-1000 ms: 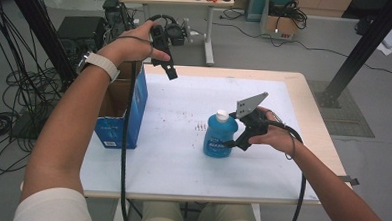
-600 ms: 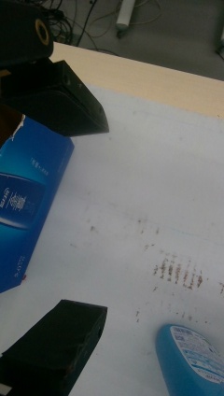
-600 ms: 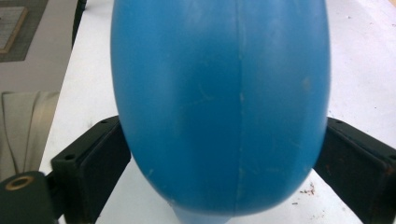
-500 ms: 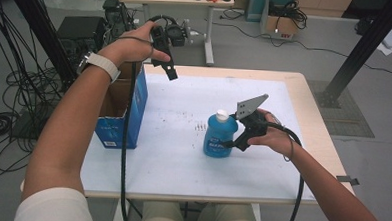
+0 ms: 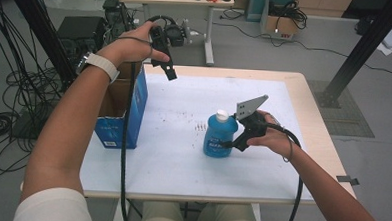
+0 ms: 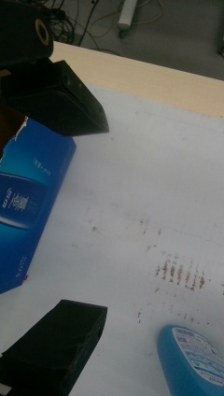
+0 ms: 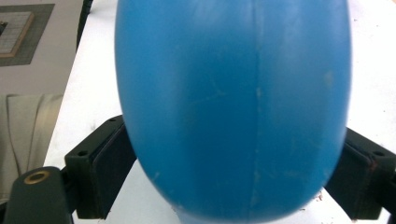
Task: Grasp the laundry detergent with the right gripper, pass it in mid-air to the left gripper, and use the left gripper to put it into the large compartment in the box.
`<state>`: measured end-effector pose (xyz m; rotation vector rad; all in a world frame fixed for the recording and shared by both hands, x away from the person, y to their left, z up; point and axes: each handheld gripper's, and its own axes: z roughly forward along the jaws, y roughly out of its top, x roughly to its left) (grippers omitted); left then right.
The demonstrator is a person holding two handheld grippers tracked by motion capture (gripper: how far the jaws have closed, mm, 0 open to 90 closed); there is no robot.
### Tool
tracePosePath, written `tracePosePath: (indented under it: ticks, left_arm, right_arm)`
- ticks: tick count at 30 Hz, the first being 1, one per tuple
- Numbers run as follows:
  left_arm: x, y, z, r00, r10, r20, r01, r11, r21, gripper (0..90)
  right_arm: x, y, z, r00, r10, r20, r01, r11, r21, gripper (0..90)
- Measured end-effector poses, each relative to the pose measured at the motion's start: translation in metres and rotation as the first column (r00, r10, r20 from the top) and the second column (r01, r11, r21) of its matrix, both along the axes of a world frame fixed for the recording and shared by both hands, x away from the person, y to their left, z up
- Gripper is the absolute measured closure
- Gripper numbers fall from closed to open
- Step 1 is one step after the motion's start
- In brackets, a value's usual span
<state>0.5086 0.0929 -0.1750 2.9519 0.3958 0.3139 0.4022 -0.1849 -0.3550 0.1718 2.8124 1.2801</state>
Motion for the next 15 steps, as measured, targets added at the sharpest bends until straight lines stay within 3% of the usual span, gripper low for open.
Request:
tracePosePath:
  ticks: [2, 15]
  left_arm:
    - [-0.0001, -0.0004, 0.0004, 1.0000, 0.000, -0.001, 0.000, 1.0000, 0.007, 11.3]
    - [-0.0003, -0.0001, 0.0001, 1.0000, 0.001, 0.000, -0.001, 1.0000, 0.005, 11.3]
  right_arm:
    - [-0.0016, -0.0001, -0.0001, 0.9998, -0.013, -0.017, 0.013, 1.000, 0.000, 13.1]
    - [-0.0014, 0.0025, -0.0045, 0.9999, -0.003, -0.016, 0.003, 1.000, 0.018, 16.1]
